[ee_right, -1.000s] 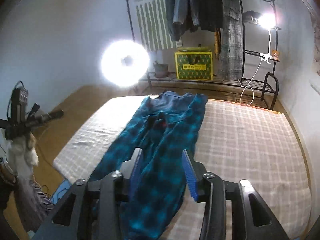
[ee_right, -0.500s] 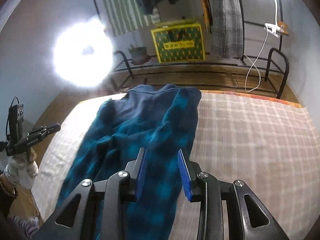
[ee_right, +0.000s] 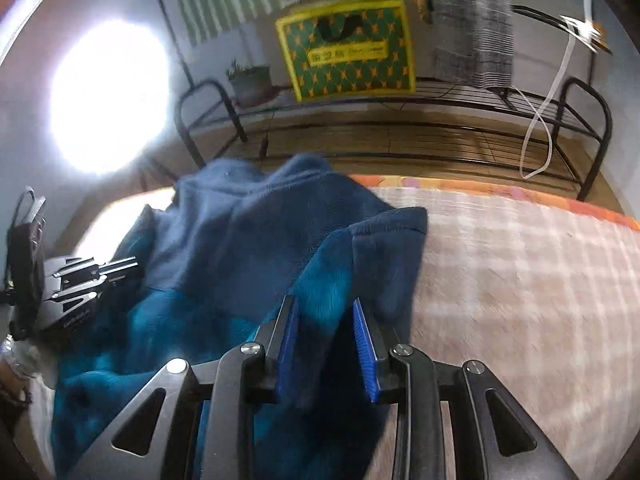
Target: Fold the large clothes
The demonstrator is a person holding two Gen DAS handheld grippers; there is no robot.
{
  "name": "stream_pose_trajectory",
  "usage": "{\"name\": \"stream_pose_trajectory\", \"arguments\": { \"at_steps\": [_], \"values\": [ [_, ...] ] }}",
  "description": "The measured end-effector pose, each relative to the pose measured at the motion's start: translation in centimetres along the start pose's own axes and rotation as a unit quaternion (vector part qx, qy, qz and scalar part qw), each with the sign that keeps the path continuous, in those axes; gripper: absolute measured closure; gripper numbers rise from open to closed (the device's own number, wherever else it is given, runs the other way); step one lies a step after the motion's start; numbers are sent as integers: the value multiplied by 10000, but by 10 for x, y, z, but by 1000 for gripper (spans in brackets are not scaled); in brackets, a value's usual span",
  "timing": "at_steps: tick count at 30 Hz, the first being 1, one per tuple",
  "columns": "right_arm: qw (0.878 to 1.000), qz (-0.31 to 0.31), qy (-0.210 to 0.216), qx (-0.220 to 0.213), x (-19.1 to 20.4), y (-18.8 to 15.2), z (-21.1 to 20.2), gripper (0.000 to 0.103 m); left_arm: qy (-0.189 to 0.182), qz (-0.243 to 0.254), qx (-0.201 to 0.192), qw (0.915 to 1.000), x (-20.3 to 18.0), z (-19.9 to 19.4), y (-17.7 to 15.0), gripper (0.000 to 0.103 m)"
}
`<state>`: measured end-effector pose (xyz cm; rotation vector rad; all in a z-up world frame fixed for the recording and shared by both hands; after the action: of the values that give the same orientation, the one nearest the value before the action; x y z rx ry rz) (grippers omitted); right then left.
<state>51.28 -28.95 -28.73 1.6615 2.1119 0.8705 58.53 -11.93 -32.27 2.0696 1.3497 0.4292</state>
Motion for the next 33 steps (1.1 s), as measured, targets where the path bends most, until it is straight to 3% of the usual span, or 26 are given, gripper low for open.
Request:
{"name": "stream_pose_trajectory", "arguments": {
  "at_steps": [3, 6, 9, 20, 33],
  "values": [
    [9988, -429, -226, 70, 7, 2, 10, 73, -244, -182, 115, 9995, 4, 1, 3, 103],
    [9997, -228, -90, 70, 2, 5, 0, 73, -260, -399, 82, 9988, 12, -13, 10, 103],
    [9997, -18, 184, -164, 4, 6, -30, 73, -331, -580, -121, 9977, 17, -51, 12, 103],
    [9919, 127, 758, -1016, 39, -28, -214, 71, -394, -575, -779, 9945, -4, -251, -18, 103],
    [9730, -179, 733, -2182, 86, -82, -451, 66, -617, -628, -1559, 9838, -47, -479, -67, 101]
  ]
}}
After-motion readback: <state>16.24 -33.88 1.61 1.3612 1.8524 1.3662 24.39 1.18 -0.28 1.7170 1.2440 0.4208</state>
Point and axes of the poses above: each gripper's, at about its wrist camera, not at the fingertips, and z roughly the way its jaws point, x to its left, y to its top, the point moved 10 cm from there along z, roughly the way its jaws point, and after that the axes turned 5 degrees about -z, right-handed, at the moved point
